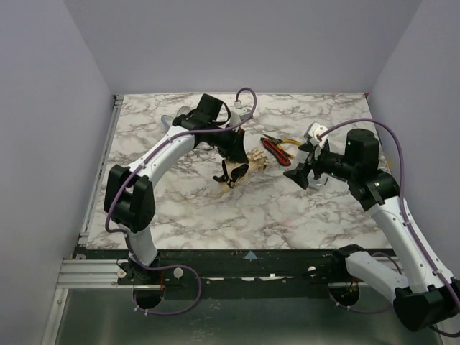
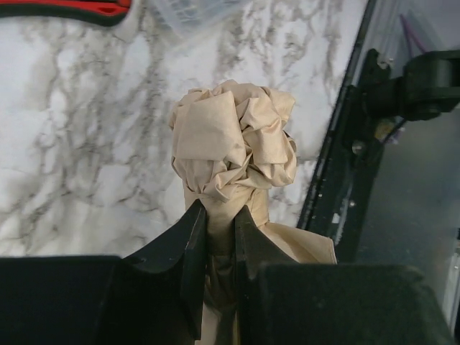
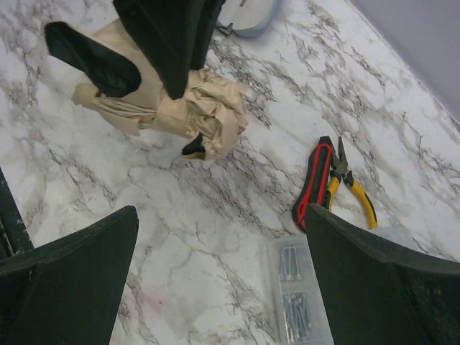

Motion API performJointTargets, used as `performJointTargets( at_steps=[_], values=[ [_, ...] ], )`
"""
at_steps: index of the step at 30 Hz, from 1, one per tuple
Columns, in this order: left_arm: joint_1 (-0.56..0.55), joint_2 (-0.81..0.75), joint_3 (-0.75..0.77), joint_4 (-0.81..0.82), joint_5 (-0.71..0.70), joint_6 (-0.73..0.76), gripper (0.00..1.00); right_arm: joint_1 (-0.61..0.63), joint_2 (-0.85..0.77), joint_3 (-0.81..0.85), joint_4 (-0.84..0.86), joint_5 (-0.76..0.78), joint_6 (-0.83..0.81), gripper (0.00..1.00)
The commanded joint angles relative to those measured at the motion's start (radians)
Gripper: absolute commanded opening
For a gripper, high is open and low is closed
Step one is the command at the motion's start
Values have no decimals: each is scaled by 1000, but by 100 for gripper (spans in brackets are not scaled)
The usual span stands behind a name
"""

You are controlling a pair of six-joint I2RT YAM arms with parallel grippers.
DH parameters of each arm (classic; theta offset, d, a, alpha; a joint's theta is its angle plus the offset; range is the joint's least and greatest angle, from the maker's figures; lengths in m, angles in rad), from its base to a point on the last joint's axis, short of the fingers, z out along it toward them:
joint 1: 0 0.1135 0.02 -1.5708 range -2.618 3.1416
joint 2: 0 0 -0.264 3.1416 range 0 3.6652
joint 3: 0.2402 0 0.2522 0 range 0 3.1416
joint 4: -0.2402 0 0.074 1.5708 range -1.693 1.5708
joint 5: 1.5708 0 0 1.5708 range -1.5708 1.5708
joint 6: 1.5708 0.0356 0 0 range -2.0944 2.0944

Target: Open the umbrella

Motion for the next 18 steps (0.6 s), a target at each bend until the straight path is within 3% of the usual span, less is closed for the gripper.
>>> performJointTargets(
  at_steps=[1,3,7,12,18],
  values=[
    [-1,-103,-152,72,154,-127,0,5,-8,-23,55,-16,-69,100],
    [-4,-103,-153,15,180,-115,0,6,19,27,52,30,-85,100],
    [-3,-89,-84,-88,250,-79,0,8,43,138,-116,-4,-288,100],
    [-8,-35,20,-98,365,-203,0,48,-68,51,-263,-30,-611,100],
    [-48,-38,37,-75,412,-281,0,106,-156,-39,-301,-52,-830,100]
  ],
)
